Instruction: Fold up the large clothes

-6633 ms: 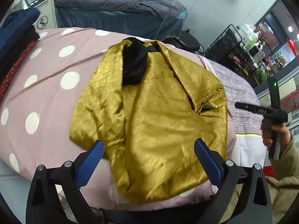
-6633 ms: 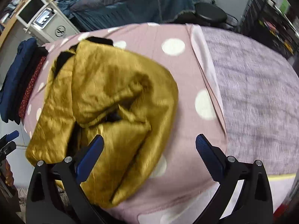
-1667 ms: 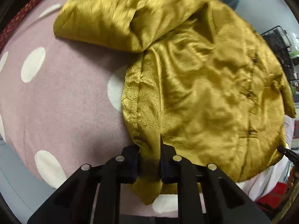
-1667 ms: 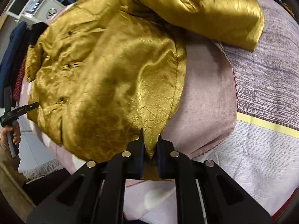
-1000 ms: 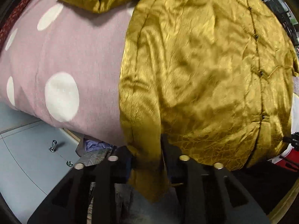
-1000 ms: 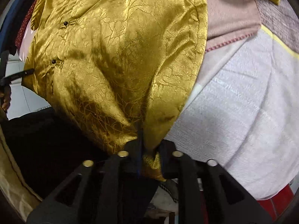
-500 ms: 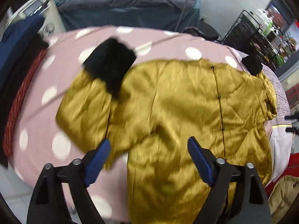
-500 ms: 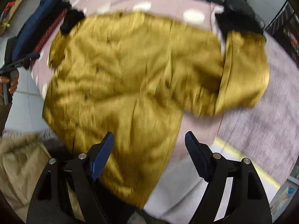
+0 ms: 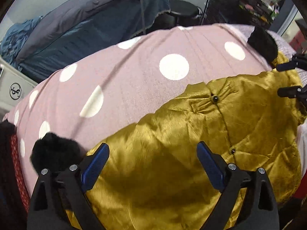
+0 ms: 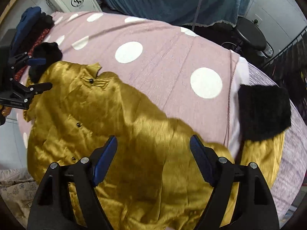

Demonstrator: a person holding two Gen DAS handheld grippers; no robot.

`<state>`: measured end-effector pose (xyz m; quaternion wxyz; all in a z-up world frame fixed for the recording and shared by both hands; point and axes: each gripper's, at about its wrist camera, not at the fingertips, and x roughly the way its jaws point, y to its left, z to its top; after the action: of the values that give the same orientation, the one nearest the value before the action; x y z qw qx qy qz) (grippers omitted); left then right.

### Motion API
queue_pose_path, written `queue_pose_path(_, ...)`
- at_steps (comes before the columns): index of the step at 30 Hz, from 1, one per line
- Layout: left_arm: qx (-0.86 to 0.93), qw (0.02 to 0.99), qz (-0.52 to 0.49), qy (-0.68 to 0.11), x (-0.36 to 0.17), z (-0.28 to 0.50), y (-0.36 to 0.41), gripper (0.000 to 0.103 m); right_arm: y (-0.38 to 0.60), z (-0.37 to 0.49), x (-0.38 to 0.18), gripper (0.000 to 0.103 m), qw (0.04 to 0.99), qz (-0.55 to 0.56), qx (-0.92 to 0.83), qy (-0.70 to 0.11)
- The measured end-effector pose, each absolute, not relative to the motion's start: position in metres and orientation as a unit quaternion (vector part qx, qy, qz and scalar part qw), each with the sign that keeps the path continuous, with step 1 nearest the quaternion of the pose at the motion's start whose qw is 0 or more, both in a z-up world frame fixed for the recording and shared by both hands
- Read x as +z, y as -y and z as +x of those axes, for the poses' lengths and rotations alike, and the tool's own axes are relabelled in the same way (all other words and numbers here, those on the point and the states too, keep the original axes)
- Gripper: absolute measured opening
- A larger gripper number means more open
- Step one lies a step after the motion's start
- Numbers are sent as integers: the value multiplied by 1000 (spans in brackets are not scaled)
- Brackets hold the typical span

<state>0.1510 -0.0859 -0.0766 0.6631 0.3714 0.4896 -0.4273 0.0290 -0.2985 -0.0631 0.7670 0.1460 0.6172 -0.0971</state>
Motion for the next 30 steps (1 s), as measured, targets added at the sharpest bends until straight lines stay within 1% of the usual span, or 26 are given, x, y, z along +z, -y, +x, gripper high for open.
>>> queue_pose_path(3,-408,659,389,-498,-104,159,100,90,297,45,-85,77,761,128,-103,-628)
queue_pose_path(4,-405,656,384,-508,-111,162,101,89,297,48,-91,71,759,130,-100,-630)
queue_pose_path(5,-404,653,376,-519,-117,164,99,88,294,49,-99,62,756,133,-96,-634)
queue_pose_path(6,-407,648,365,-530,-123,165,97,73,291,50,-103,44,754,133,-93,-637)
queue_pose_path(7,-410,644,359,-537,-125,165,93,51,287,48,-105,25,756,125,-93,-635)
queue_pose_path(8,-413,639,356,-543,-127,163,90,38,283,46,-103,16,762,117,-92,-631)
queue_pose_path(9,-415,639,357,-541,-125,158,82,16,278,43,-97,15,770,111,-87,-622)
queue_pose_path(10,-421,641,356,-534,-121,154,75,8,270,37,-87,12,783,110,-78,-608)
queue_pose_path(12,-445,646,340,-519,-107,140,50,6,258,23,-72,11,799,113,-59,-588)
queue_pose_path(15,-459,639,311,-533,-99,121,8,6,225,-7,-56,11,806,86,-21,-585)
queue_pose_path(17,-453,625,309,-556,-111,104,-17,5,198,-23,-62,11,794,64,12,-605)
queue_pose_path(20,-435,602,332,-582,-140,81,-40,6,156,-47,-93,12,759,37,47,-648)
queue_pose_path(21,-426,601,347,-580,-150,72,-47,6,146,-52,-105,14,746,32,51,-663)
queue_pose_path(22,-425,604,350,-576,-152,68,-49,6,140,-56,-115,22,737,27,49,-674)
queue_pose_path(23,-425,609,347,-573,-151,67,-51,7,134,-59,-122,32,734,25,45,-677)
queue_pose_path(24,-424,609,343,-576,-149,67,-51,12,131,-60,-123,38,734,26,42,-677)
queue_pose_path(25,-425,605,335,-584,-145,69,-52,20,130,-59,-120,52,736,32,42,-675)
queue_pose_path(26,-430,599,323,-593,-140,71,-53,29,130,-58,-111,61,741,48,48,-668)
queue_pose_path(27,-444,592,306,-599,-131,73,-54,45,132,-57,-101,62,749,64,55,-657)
queue_pose_path(28,-456,590,300,-595,-122,74,-54,54,134,-55,-87,62,761,76,60,-642)
queue_pose_path(30,-477,599,310,-563,-98,77,-52,55,140,-50,-65,62,776,84,69,-622)
